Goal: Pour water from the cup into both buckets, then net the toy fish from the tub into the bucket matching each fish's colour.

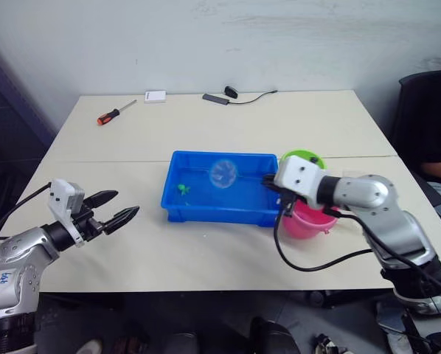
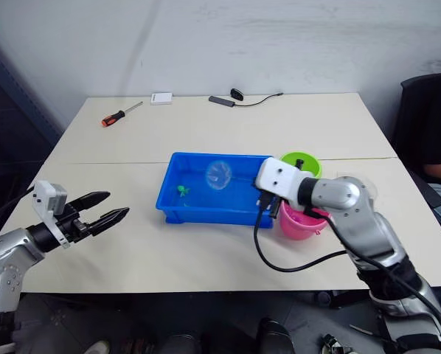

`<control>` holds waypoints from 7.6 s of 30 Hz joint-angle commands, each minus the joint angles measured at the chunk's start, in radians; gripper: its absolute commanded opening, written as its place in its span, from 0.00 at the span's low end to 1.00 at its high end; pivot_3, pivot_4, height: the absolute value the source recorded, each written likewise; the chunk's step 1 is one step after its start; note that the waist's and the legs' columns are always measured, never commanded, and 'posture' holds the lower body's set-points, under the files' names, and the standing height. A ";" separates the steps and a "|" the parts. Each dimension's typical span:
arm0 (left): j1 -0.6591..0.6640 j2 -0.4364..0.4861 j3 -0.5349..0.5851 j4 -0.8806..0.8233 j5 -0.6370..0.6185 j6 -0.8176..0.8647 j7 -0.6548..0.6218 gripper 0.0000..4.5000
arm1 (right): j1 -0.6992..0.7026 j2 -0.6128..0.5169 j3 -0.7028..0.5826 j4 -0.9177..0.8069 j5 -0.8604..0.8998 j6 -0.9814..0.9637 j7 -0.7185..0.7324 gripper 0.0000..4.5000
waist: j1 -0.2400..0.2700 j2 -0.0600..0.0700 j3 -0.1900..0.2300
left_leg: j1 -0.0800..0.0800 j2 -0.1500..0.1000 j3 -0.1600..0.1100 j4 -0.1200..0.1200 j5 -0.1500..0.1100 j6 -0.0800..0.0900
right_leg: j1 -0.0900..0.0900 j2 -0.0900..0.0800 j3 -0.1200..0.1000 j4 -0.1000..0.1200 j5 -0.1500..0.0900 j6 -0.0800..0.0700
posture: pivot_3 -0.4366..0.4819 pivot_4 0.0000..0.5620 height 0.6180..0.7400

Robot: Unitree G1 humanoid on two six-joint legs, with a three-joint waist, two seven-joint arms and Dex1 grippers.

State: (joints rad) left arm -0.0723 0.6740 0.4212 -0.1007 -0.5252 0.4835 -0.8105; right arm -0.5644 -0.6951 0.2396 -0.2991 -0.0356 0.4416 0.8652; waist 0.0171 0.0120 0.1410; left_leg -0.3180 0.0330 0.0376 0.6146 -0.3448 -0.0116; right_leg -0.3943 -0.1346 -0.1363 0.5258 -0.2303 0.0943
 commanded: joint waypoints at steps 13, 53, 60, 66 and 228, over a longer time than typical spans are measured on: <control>0.038 0.020 -0.002 -0.109 -0.022 0.000 0.009 0.99 | -0.129 0.094 0.246 0.335 -0.314 -0.362 -0.039 0.00 | -0.009 -0.002 -0.001 | 0.000 -0.002 0.006 0.000 0.002 -0.003 | 0.000 0.003 -0.001 0.008 0.001 0.001 | 0.48 0.27 1.00; 0.032 0.056 -0.025 -0.114 -0.020 0.005 -0.002 0.99 | -0.214 0.402 0.040 0.260 0.034 0.423 0.065 0.00 | -0.021 0.001 -0.003 | 0.001 -0.001 0.000 0.000 0.001 -0.004 | -0.004 0.003 0.000 0.015 0.000 0.000 | 0.48 0.27 1.00; -0.006 0.055 -0.054 -0.076 -0.012 -0.028 -0.018 0.99 | -0.234 0.386 -0.002 0.273 0.083 0.465 -0.003 0.00 | -0.020 0.001 -0.003 | 0.001 -0.001 0.000 0.000 0.002 -0.003 | -0.004 0.003 0.000 0.015 0.000 0.000 | 0.48 0.27 1.00; -0.081 0.044 -0.103 -0.018 0.002 -0.065 -0.037 0.99 | -0.232 0.342 -0.088 0.217 0.151 0.526 -0.031 0.00 | -0.020 -0.001 -0.004 | 0.000 -0.002 0.001 0.000 0.002 -0.003 | -0.004 0.003 0.001 0.015 0.000 0.000 | 0.48 0.27 1.00; -0.661 -0.164 -0.352 0.674 0.203 -0.442 -0.288 0.99 | 0.242 -0.221 -0.212 -0.125 -0.021 0.243 -0.453 0.00 | -0.015 -0.002 -0.003 | -0.003 -0.003 0.012 0.000 0.005 -0.006 | 0.000 0.003 -0.002 -0.001 0.002 0.005 | 0.48 0.27 1.00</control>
State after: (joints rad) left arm -0.7101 0.5057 0.0585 0.5917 -0.3213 0.0521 -1.0917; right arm -0.3235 -0.8944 0.0173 -0.4222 0.0051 0.7468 0.4302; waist 0.0018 0.0100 0.1376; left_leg -0.3213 0.0304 0.0493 0.6146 -0.3396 -0.0176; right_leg -0.3942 -0.1313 -0.1382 0.5241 -0.2278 0.0994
